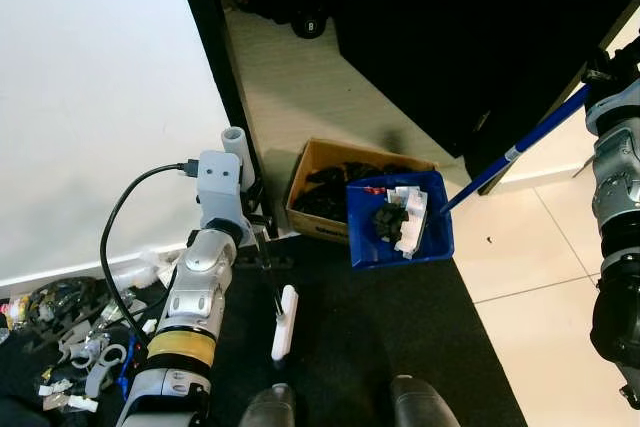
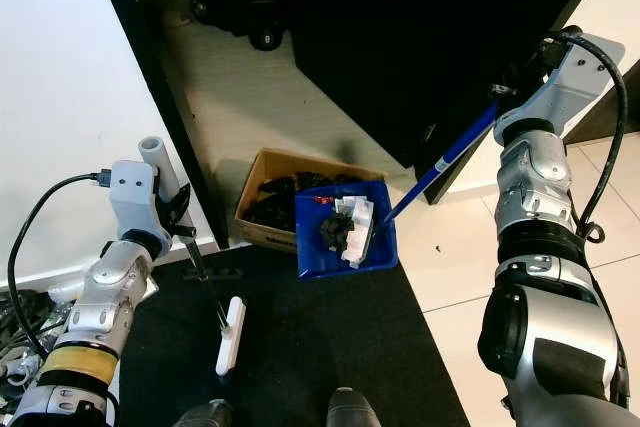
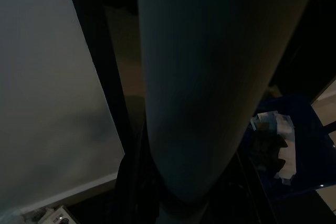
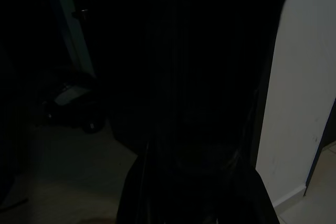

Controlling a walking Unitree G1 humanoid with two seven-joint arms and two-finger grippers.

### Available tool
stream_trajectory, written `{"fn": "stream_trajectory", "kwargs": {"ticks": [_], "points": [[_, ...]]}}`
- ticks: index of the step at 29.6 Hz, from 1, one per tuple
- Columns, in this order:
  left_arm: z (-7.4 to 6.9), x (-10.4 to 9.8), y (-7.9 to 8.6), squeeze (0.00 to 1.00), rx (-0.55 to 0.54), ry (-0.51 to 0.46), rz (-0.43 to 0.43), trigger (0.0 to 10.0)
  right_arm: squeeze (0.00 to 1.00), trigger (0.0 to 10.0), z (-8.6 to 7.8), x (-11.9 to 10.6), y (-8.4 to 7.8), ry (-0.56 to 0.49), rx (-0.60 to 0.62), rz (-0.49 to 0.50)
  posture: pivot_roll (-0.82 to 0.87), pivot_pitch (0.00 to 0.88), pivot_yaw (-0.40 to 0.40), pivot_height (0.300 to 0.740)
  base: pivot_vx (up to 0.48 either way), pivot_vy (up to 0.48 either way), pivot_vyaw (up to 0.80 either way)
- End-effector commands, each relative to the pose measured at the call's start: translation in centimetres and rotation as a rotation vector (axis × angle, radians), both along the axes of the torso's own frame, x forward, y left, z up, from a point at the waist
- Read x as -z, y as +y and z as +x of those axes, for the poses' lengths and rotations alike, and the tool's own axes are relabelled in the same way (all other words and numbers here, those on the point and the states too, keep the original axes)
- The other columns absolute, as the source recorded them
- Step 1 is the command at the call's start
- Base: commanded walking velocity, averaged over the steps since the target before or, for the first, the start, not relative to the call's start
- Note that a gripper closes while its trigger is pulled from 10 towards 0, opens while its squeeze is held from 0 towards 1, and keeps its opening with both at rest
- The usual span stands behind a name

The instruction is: Sweep floor

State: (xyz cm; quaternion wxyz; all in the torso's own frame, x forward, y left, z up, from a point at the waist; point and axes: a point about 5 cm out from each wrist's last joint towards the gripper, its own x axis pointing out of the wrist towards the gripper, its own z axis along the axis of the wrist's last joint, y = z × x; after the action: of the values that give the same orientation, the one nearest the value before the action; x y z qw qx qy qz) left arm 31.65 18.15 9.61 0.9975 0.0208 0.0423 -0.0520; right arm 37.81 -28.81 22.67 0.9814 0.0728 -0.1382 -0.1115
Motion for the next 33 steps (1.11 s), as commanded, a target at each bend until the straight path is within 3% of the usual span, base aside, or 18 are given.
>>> {"fn": "stream_trajectory", "kwargs": {"ticks": [1, 10, 33], "points": [[-0.03, -0.27, -0.33, 0.0, 0.006, -0.014, -0.016, 10.0, 0.0, 10.0, -0.12, -1.11, -0.14, -0.064, 0.011, 0.015, 0.0, 0.09, -0.004, 0.74, 0.45, 0.0, 0.0], [-0.11, -0.32, -0.35, 0.0, 0.006, -0.025, -0.011, 10.0, 0.0, 10.0, -0.07, -1.15, -0.01, -0.066, 0.003, 0.022, 0.0, 0.095, -0.006, 0.74, 0.426, 0.0, 0.0], [-0.26, -0.13, -0.27, 0.0, -0.005, -0.027, -0.004, 10.0, 0.0, 10.0, 0.03, -1.16, 0.23, -0.062, -0.038, 0.047, 0.0, 0.101, -0.005, 0.74, 0.0, 0.0, 0.0]]}}
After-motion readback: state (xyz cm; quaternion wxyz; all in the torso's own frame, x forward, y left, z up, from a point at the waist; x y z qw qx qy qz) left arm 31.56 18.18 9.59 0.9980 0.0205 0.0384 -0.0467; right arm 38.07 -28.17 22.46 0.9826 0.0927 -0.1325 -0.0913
